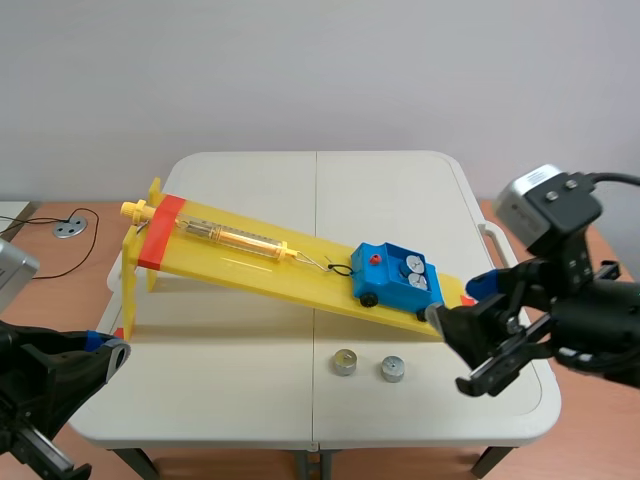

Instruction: Place the four metal weights on the blue cart on the ramp.

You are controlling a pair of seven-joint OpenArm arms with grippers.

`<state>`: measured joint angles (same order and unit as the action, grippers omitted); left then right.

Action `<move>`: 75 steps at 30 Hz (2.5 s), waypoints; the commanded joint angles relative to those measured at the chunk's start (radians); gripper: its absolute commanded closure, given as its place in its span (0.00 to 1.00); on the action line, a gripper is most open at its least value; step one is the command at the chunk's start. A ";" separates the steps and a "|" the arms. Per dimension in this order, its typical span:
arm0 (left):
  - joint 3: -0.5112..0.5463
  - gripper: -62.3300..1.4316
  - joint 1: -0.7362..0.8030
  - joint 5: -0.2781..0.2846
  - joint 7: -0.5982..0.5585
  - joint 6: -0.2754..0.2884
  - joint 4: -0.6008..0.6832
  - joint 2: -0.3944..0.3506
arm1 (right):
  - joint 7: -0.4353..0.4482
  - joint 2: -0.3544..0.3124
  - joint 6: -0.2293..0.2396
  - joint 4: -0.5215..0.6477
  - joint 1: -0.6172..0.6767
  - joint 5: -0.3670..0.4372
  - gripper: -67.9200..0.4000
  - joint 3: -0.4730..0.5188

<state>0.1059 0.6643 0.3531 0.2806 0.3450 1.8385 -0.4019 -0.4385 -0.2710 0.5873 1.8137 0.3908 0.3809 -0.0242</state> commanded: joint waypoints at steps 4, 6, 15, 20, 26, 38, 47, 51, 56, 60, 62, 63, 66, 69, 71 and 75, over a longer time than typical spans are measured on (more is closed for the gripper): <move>0.016 0.92 -0.019 0.070 -0.096 0.025 0.071 0.008 | 0.177 0.018 -0.046 -0.057 -0.113 -0.055 0.53 -0.067; 0.016 0.92 -0.019 0.070 -0.096 0.025 0.071 0.008 | 0.192 0.036 -0.053 -0.095 -0.138 -0.086 0.53 -0.092; 0.016 0.92 -0.019 0.070 -0.096 0.025 0.071 0.008 | 0.273 0.106 -0.131 -0.264 -0.239 -0.193 0.53 -0.202; 0.016 0.92 -0.019 0.070 -0.096 0.025 0.071 0.008 | 0.308 0.143 -0.162 -0.355 -0.289 -0.241 0.53 -0.248; 0.016 0.92 -0.019 0.070 -0.096 0.025 0.071 0.008 | 0.346 0.193 -0.191 -0.449 -0.344 -0.290 0.53 -0.288; 0.016 0.92 -0.019 0.070 -0.096 0.025 0.071 0.008 | 0.368 0.249 -0.241 -0.566 -0.414 -0.327 0.55 -0.346; 0.016 0.92 -0.019 0.070 -0.096 0.025 0.071 0.008 | 0.370 0.249 -0.251 -0.597 -0.413 -0.327 0.60 -0.355; 0.016 0.92 -0.019 0.070 -0.096 0.025 0.071 0.008 | 0.361 0.249 -0.259 -0.605 -0.413 -0.327 0.68 -0.355; 0.016 0.92 -0.019 0.070 -0.096 0.025 0.071 0.008 | 0.347 0.246 -0.261 -0.625 -0.413 -0.327 0.70 -0.356; 0.016 0.92 -0.019 0.070 -0.096 0.025 0.071 0.008 | 0.324 0.245 -0.282 -0.640 -0.413 -0.327 0.70 -0.357; 0.016 0.92 -0.019 0.070 -0.096 0.025 0.071 0.008 | 0.322 0.243 -0.282 -0.644 -0.413 -0.327 0.70 -0.357; 0.016 0.92 -0.019 0.070 -0.096 0.025 0.071 0.008 | 0.322 0.243 -0.285 -0.644 -0.413 -0.327 0.70 -0.357; 0.016 0.92 -0.019 0.070 -0.096 0.025 0.071 0.008 | 0.309 0.243 -0.293 -0.644 -0.413 -0.327 0.76 -0.357; 0.016 0.92 -0.019 0.070 -0.096 0.025 0.071 0.008 | 0.280 0.243 -0.312 -0.644 -0.413 -0.327 0.83 -0.357; 0.016 0.92 -0.019 0.070 -0.096 0.025 0.071 0.008 | 0.259 0.240 -0.321 -0.644 -0.413 -0.327 0.90 -0.357; 0.016 0.92 -0.019 0.070 -0.097 0.025 0.071 0.008 | 0.242 0.219 -0.334 -0.644 -0.413 -0.326 0.98 -0.357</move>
<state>0.1059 0.6647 0.3531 0.2810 0.3450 1.8385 -0.4015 -0.2176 -0.0395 0.2901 1.1423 0.0475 0.0231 -0.3752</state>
